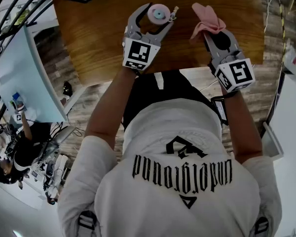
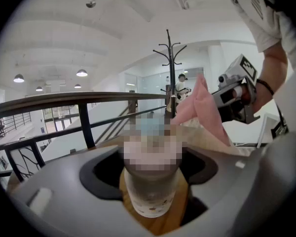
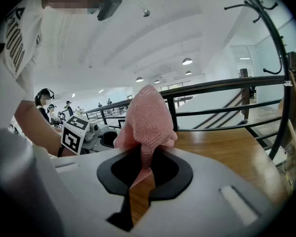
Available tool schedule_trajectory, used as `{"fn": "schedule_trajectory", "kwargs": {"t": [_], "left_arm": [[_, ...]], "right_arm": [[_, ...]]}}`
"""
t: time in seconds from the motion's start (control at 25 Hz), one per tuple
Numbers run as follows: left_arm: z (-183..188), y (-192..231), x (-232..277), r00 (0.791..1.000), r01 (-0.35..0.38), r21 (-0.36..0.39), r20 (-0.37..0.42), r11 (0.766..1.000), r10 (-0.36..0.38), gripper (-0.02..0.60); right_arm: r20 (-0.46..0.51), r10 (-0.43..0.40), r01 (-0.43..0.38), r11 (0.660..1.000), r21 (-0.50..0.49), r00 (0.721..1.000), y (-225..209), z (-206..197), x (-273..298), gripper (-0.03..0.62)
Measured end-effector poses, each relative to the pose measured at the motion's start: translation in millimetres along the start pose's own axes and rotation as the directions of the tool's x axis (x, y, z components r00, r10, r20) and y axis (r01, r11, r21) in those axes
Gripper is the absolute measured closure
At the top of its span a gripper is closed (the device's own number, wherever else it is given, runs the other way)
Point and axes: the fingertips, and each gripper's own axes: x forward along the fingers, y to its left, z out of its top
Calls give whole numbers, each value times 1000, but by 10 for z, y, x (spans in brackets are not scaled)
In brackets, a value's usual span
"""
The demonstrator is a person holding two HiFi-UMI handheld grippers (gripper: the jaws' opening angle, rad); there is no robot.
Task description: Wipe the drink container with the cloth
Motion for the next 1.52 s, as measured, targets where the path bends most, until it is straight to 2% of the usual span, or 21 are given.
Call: {"fn": "schedule_trajectory", "kwargs": {"t": [0.36, 0.56, 0.72, 1.0, 1.12, 1.24, 1.36, 1.44, 1.52], "left_arm": [[-61, 67, -60, 1000, -9, -31, -2, 999, 9, 195], [-32, 27, -93, 1000, 12, -29, 15, 1000, -11, 189], [2, -30, -228, 999, 15, -48, 34, 999, -14, 167], [24, -87, -613, 999, 10, -74, 40, 997, -7, 167], [161, -92, -875, 998, 8, -68, 55, 998, -4, 167], [412, 16, -1137, 995, -2, -45, 103, 999, 7, 169], [563, 2, -1517, 993, 6, -49, 118, 999, 0, 170], [703, 36, -1724, 990, 11, -23, 140, 1000, -7, 172], [844, 91, -1901, 986, 11, 22, 165, 1000, -14, 224]], "right_arm": [[-5, 14, -14, 1000, -13, 1000, 72, 8, -17, 557], [-3, 14, -14, 1000, -16, 1000, 105, 25, -45, 557], [1, 21, -21, 1000, -19, 1000, 151, 47, -77, 557], [15, 17, -16, 1000, -25, 1000, 319, 137, -163, 557], [28, 7, -5, 999, -42, 1000, 438, 260, -247, 557], [58, -3, 7, 998, -66, 998, 577, 430, -276, 557], [64, -13, 17, 998, -65, 998, 858, 526, -405, 557], [89, -18, 25, 997, -77, 996, 1015, 648, -459, 557], [118, -19, 30, 995, -96, 993, 1151, 779, -505, 557]]}}
